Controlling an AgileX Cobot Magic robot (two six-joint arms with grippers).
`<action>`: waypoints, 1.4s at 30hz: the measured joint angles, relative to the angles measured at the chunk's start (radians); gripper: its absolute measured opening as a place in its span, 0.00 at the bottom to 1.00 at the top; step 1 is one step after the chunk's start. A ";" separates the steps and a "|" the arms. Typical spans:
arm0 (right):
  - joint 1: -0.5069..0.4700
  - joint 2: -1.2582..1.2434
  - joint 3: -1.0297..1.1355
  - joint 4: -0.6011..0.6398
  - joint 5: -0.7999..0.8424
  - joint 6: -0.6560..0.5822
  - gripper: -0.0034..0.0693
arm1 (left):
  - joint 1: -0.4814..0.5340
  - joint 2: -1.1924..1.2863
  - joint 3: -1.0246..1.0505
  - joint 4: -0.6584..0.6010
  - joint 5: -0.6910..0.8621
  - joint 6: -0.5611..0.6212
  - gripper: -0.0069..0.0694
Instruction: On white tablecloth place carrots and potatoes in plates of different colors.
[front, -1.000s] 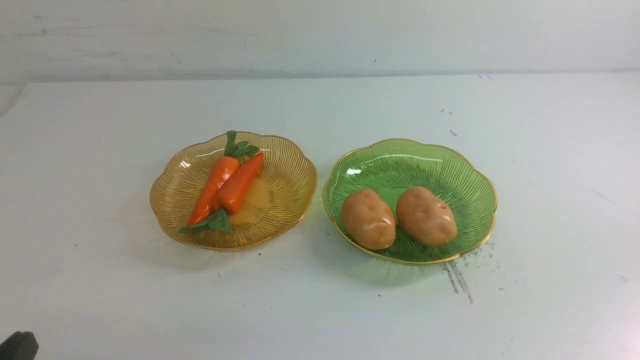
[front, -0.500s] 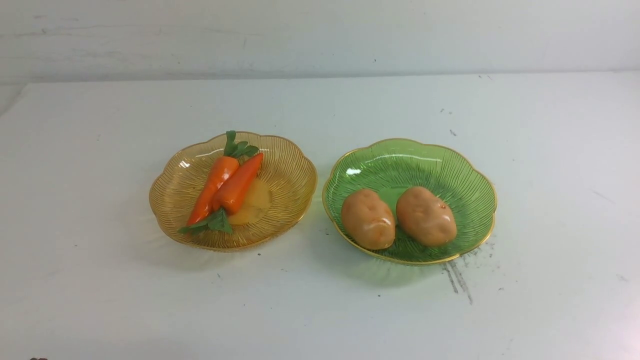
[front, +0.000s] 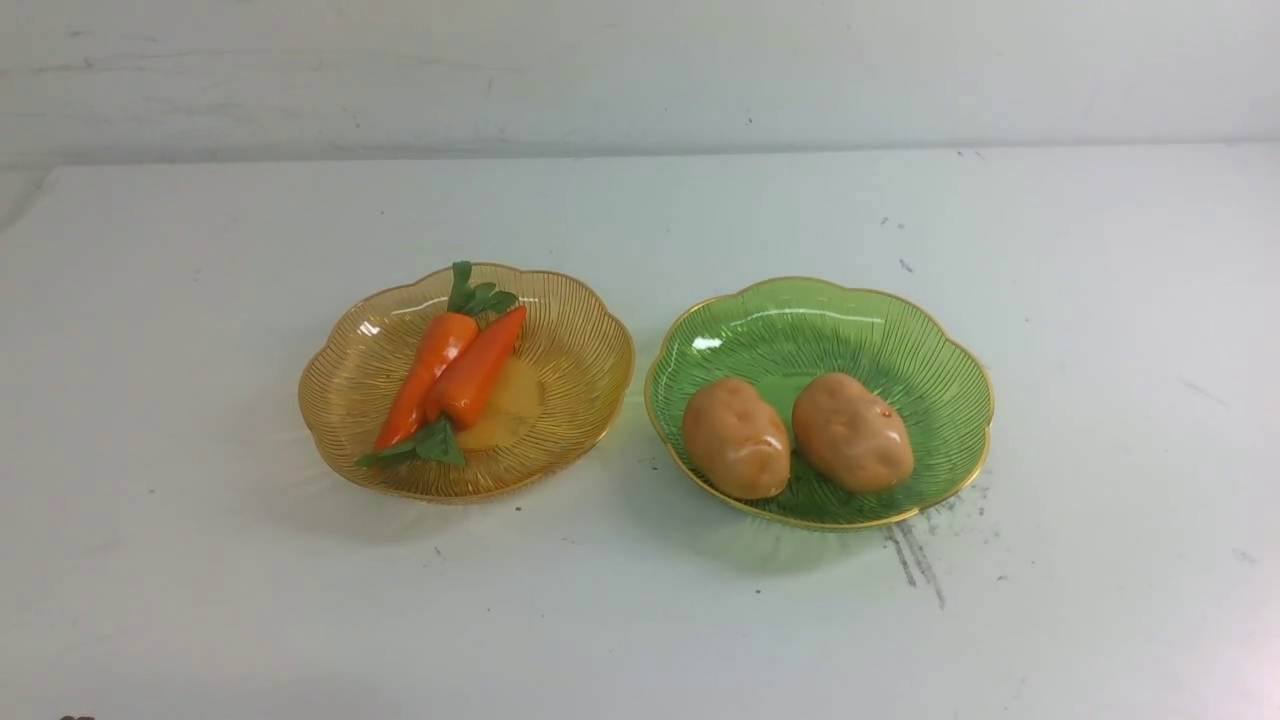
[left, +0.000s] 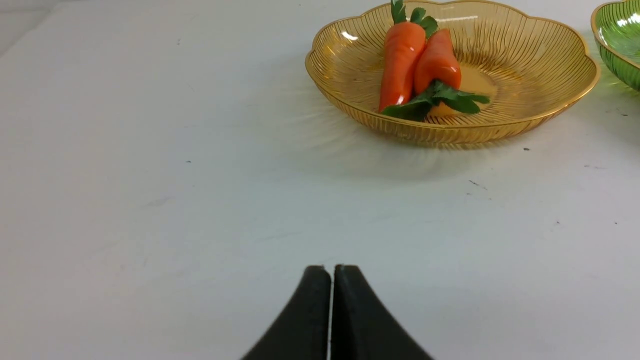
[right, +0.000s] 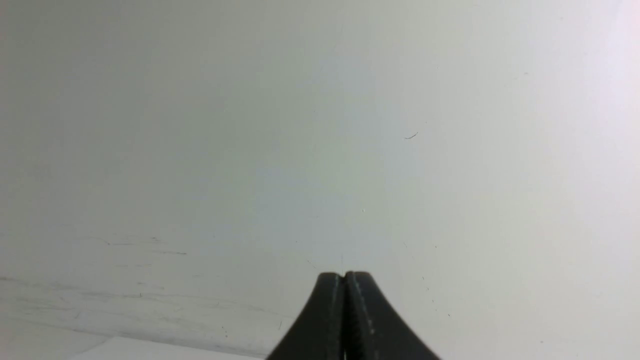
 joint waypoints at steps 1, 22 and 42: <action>0.000 0.000 0.000 -0.002 0.000 0.000 0.03 | 0.000 0.000 0.000 0.000 0.000 0.000 0.09; 0.000 0.000 -0.004 1.306 -0.297 -1.263 0.03 | 0.000 0.000 0.000 0.000 0.000 0.000 0.09; -0.703 -0.085 0.524 1.306 -0.094 -1.248 0.03 | 0.000 0.000 0.000 0.000 0.003 -0.001 0.09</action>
